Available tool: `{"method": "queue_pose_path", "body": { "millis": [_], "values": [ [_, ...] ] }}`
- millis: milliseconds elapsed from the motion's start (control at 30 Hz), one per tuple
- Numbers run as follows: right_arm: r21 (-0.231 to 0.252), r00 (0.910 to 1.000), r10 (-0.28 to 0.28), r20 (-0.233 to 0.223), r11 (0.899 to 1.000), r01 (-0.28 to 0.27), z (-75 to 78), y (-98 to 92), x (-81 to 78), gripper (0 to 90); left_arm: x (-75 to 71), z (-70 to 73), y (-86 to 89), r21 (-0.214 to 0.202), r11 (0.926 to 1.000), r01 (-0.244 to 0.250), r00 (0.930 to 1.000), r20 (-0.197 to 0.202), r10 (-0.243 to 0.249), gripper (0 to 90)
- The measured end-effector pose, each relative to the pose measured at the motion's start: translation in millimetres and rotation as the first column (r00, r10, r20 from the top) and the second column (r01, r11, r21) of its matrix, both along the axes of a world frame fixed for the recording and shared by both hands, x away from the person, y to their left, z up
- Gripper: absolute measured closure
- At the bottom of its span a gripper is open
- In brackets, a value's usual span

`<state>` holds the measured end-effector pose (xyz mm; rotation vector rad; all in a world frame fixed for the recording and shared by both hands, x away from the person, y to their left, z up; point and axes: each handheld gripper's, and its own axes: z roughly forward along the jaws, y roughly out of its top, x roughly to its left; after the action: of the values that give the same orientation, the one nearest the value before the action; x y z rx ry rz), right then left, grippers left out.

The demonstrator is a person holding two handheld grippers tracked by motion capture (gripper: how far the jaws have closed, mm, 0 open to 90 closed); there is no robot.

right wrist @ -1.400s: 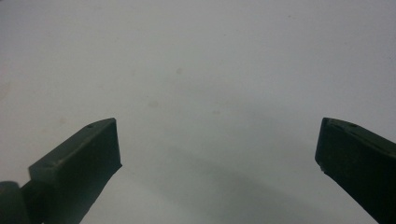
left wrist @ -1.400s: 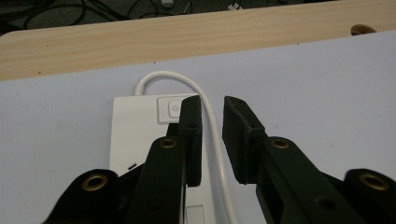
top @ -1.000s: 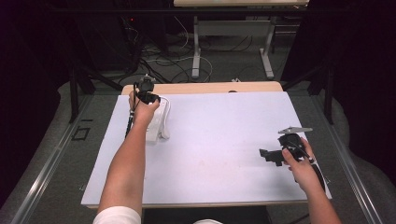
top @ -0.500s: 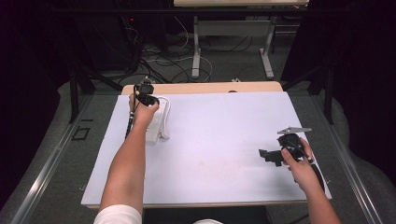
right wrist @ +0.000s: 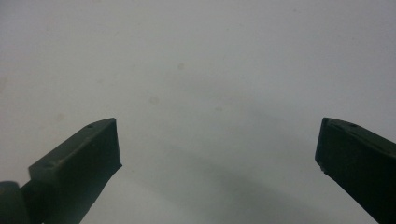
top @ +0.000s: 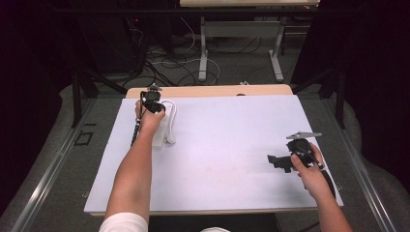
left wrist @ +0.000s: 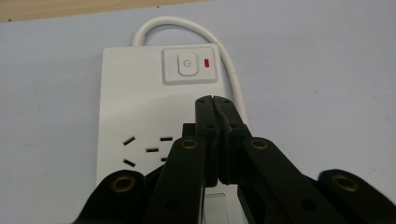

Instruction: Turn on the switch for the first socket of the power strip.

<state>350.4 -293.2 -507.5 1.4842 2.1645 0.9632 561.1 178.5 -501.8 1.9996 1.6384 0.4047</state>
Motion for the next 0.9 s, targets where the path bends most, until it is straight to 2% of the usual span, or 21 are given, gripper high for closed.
{"method": "queue_pose_path", "body": {
  "millis": [300,400,533,567,633,900],
  "values": [
    [-0.005,1.0,0.004,0.001,1.0,-0.004,-0.9,-0.1,0.1,0.0,1.1,-11.5,-0.4,0.01,0.9999,0.0,1.0,0.004,0.0,90.0],
    [-0.006,1.0,0.005,0.001,1.0,-0.005,-1.1,-0.2,0.1,0.0,1.7,-13.1,-0.5,0.019,0.9998,0.004,0.9999,-0.014,-0.004,90.0],
    [-0.006,1.0,0.008,0.003,1.0,-0.008,-1.0,-0.2,0.3,0.0,2.3,-16.1,-3.3,0.02,0.9998,0.01,0.9999,-0.014,-0.01,90.0],
    [-0.002,1.0,0.004,0.0,1.0,-0.004,-0.7,0.0,0.0,0.0,2.1,-16.7,-3.4,0.018,0.9997,0.014,0.9999,-0.003,-0.014,90.0],
    [0.0,1.0,0.003,-0.001,1.0,-0.003,-0.3,0.0,-0.3,0.0,2.0,-17.4,-4.6,0.016,0.9998,0.008,1.0,0.005,-0.008,90.0],
    [-0.004,0.9999,0.016,0.002,1.0,-0.016,-0.6,0.2,-0.5,0.0,2.5,-16.2,-7.3,0.034,0.9994,0.008,1.0,-0.002,-0.007,90.0]
  ]
}}
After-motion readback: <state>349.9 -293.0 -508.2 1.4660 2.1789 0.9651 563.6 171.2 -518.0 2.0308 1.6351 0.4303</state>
